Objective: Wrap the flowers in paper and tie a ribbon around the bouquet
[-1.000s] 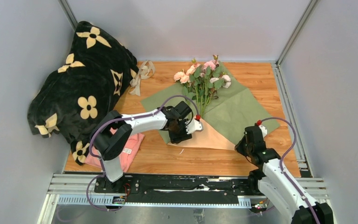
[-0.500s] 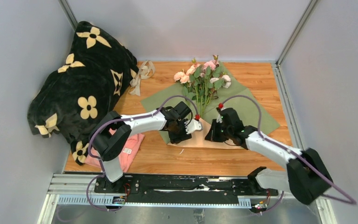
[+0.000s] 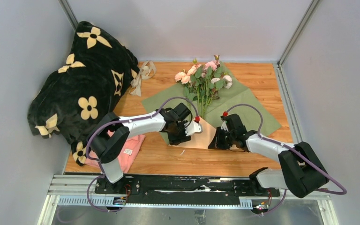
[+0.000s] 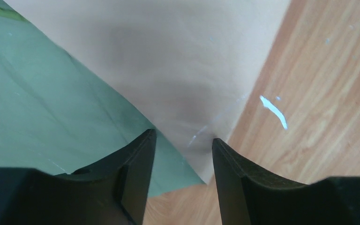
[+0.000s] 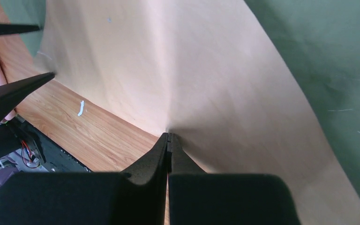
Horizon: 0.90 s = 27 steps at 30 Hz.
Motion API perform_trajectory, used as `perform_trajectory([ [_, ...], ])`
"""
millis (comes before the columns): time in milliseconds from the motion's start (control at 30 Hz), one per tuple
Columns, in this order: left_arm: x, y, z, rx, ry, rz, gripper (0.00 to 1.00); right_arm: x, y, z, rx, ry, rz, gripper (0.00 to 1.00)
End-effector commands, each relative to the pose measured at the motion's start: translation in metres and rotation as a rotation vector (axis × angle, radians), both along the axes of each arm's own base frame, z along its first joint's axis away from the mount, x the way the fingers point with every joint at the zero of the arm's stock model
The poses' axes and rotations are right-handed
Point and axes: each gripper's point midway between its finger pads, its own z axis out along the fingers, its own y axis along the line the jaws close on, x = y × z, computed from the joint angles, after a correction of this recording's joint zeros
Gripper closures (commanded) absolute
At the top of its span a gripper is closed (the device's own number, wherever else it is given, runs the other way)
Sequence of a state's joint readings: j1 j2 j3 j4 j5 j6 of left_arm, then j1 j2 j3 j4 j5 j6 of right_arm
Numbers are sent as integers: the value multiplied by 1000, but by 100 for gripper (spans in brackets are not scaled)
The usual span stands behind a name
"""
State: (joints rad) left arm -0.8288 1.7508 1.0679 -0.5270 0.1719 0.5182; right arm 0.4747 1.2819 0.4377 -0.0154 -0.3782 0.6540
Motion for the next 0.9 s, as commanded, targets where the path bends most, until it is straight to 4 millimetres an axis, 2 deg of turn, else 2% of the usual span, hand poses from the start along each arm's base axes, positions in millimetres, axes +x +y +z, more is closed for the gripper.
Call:
perform_trajectory([
  [0, -18, -3, 35, -14, 7, -88, 46, -35, -45, -40, -204, 141, -48, 100],
  [100, -29, -35, 68, -110, -44, -173, 46, -31, -43, -38, -204, 142, -42, 100],
  [133, -29, -44, 74, -132, -47, -179, 49, -30, -42, -38, -204, 141, -42, 100],
  [167, -30, -54, 75, -149, -43, -174, 58, -28, -42, -37, -205, 138, -40, 100],
  [233, -27, -70, 68, -153, -45, -161, 87, -27, -42, -37, -206, 133, -40, 100],
  [267, -25, -75, 59, -138, -57, -172, 96, -27, -42, -37, -209, 134, -41, 100],
  [300, -24, -79, 45, -111, -62, -187, 100, -27, -42, -37, -208, 133, -42, 100],
  [400, -19, -82, 19, -61, -78, -216, 100, -27, -42, -39, -193, 137, -49, 100],
  [500, -11, -74, 6, -16, -118, -229, 100, -28, -44, -40, -190, 140, -61, 100],
  [567, -15, -63, -1, 21, -114, -245, 100, -29, -47, -41, -192, 142, -67, 100],
  [700, -30, -27, -15, 110, -87, -277, 100, -31, -51, -44, -195, 146, -75, 100],
  [867, -51, 17, -22, 202, -62, -328, 100, -31, -56, -45, -209, 147, -83, 100],
])
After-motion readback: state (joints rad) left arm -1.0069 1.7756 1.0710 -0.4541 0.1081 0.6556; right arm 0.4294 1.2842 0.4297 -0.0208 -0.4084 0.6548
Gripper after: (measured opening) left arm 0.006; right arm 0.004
